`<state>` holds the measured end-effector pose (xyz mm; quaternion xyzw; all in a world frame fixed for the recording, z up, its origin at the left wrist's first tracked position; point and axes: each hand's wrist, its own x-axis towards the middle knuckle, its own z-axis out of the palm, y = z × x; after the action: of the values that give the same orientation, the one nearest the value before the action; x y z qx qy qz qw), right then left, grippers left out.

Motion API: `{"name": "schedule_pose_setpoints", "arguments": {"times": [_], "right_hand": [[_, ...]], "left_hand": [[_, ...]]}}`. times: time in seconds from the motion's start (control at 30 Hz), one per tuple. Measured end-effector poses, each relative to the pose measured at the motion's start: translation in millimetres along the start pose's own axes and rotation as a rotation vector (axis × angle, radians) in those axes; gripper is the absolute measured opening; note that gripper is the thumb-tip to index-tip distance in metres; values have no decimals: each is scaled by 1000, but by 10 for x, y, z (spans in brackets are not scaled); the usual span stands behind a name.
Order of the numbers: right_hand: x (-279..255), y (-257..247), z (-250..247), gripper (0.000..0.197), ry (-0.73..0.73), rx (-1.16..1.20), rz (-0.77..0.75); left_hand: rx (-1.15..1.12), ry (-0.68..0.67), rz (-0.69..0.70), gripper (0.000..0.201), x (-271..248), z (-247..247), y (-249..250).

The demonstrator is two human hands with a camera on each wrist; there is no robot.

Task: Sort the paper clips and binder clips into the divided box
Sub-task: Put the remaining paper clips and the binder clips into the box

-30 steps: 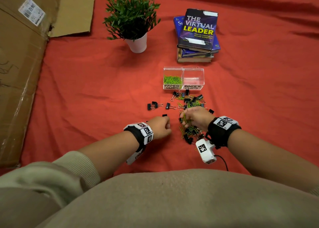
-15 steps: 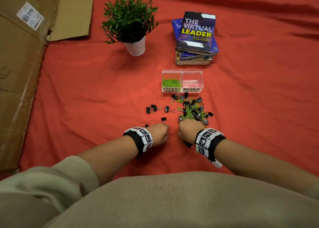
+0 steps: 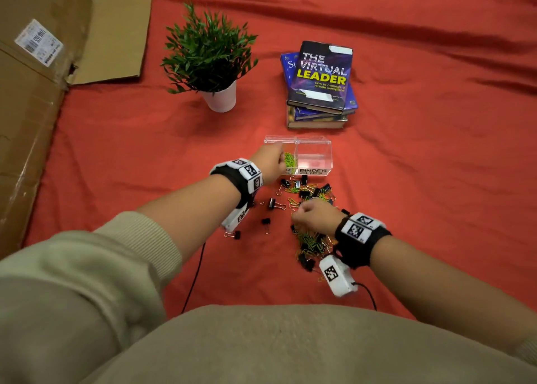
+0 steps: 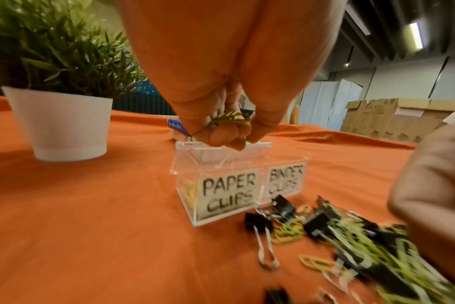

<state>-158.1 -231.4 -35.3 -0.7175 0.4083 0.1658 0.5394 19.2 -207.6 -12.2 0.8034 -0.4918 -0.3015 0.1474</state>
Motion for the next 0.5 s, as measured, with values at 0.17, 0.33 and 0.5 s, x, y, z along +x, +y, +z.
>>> {"name": "schedule_pose_setpoints", "arguments": {"times": [0.17,0.33,0.5], "right_hand": [[177,-307,-526,13,50,294,-28],[530,-609,-830,15,225,72,-71],[824,-844,-759,20,341,-202,-158]], "left_hand": [[159,-48,7,19,363,-67,26],[215,-124,33,25,417,36,-10],[75,161,50,21,86,154,-144]]}}
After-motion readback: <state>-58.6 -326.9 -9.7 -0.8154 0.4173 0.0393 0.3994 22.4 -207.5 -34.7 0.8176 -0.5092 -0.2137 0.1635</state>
